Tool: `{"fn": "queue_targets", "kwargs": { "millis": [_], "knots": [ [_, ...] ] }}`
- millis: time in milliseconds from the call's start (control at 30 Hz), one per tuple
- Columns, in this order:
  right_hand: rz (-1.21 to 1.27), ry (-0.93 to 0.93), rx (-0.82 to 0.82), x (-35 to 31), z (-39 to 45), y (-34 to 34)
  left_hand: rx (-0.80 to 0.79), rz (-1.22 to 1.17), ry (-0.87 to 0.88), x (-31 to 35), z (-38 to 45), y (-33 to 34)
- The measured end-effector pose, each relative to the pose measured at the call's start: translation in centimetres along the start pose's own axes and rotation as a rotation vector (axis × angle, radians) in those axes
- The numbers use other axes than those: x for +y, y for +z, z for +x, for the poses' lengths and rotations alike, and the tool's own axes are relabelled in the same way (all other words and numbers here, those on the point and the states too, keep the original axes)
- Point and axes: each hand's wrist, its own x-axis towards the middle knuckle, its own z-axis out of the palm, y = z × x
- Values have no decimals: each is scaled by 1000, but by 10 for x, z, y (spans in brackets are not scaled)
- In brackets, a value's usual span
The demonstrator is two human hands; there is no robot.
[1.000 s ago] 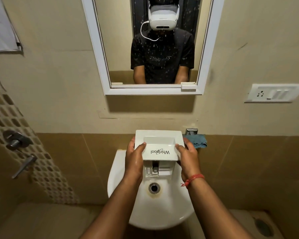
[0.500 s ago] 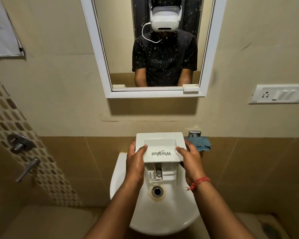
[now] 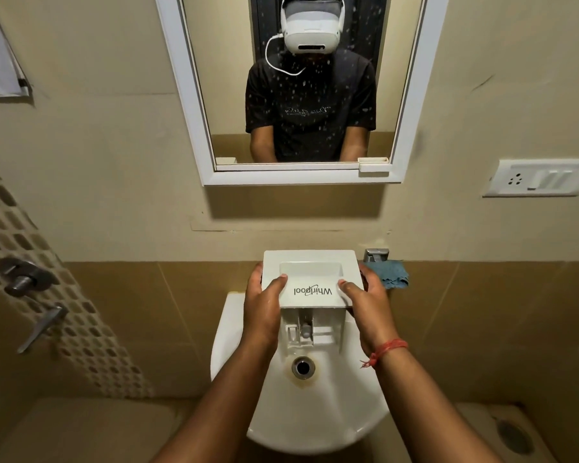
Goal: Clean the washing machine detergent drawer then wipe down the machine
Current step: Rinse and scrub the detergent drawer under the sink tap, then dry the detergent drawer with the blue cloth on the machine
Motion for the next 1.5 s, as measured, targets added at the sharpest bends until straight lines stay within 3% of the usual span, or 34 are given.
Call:
{"fn": "queue_targets", "kwargs": {
  "millis": [433, 800, 1033, 1133, 1300, 1500],
  "knots": [
    [-82, -5, -12, 16, -3, 8, -102, 55, -21, -11, 14, -22],
    [-170, 103, 22, 52, -14, 13, -156, 159, -217, -44, 21, -62],
    [-288, 221, -52, 60, -6, -6, -64, 146, -257, -75, 32, -66],
    [-526, 175, -127, 45, 20, -28, -16, 134, -269, -79, 35, -59],
    [-1162, -224, -20, 23, 83, -84, 37, 126, -252, -83, 26, -42],
    [-1749, -328, -392, 28, 155, -123, 163, 99, -256, -92, 12, -18]
  ]
}}
